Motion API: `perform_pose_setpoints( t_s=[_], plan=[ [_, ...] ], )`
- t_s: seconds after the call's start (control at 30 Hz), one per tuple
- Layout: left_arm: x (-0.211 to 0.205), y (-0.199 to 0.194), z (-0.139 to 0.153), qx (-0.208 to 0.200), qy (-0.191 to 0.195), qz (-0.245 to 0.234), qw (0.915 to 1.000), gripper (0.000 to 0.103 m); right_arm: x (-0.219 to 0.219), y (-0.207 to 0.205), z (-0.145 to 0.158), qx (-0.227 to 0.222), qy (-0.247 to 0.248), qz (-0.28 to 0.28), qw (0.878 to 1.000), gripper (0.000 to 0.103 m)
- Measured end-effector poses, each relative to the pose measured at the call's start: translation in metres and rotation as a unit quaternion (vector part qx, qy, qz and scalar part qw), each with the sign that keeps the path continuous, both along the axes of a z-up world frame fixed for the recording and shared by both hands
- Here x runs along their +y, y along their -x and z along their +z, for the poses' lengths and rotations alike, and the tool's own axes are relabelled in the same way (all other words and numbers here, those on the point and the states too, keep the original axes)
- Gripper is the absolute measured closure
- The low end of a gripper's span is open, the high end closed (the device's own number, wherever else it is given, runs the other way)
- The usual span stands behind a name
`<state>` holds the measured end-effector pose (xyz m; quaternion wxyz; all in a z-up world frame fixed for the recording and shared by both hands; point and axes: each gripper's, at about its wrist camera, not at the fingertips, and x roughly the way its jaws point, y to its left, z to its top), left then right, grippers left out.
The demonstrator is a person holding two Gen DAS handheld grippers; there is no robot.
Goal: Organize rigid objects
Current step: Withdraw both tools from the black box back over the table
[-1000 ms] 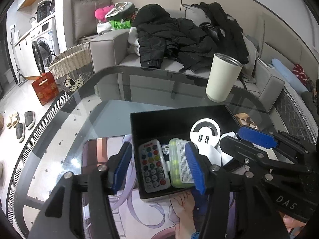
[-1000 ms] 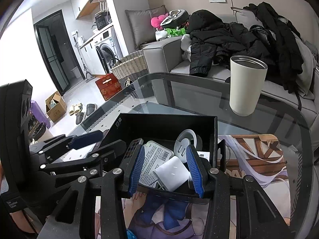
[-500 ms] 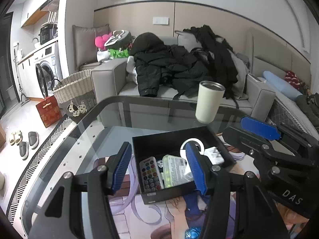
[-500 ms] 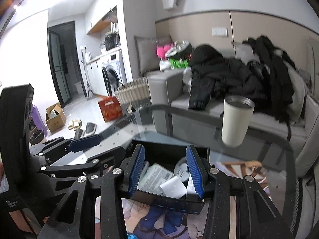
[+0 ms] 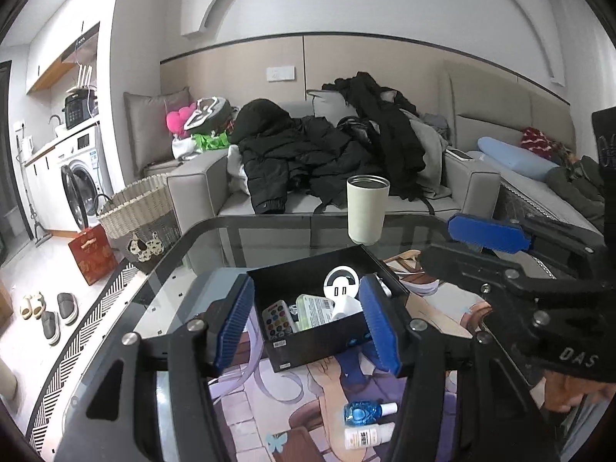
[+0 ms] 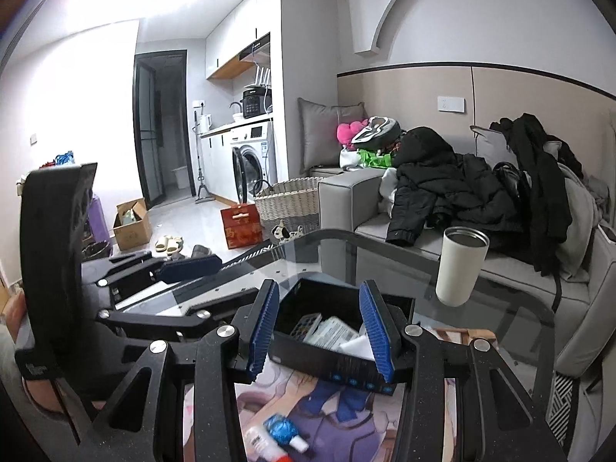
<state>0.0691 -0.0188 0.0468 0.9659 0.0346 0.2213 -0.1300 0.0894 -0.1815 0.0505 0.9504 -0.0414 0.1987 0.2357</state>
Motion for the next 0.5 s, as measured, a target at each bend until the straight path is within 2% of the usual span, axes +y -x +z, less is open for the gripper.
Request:
perform_pose_setpoints(
  t_s=[0.1,0.27,0.5],
  plan=[
    [-0.002,0.006,-0.002,-0.002,-0.009,-0.008,0.9999,0.044,-0.003,0.006,-0.003,0.005,0.004,0.000,1.000,0.058],
    [-0.011,0.002,-0.016,0.022,-0.033,-0.028,0.9988,0.044,-0.008,0.001,-0.007,0.018,0.007,-0.005,1.000,0.058],
    [-0.027,0.004,-0.042,0.070,-0.066,-0.099,0.9904,0.044,-0.011,-0.009,-0.016,0.037,0.018,-0.009,0.999,0.058]
  ],
)
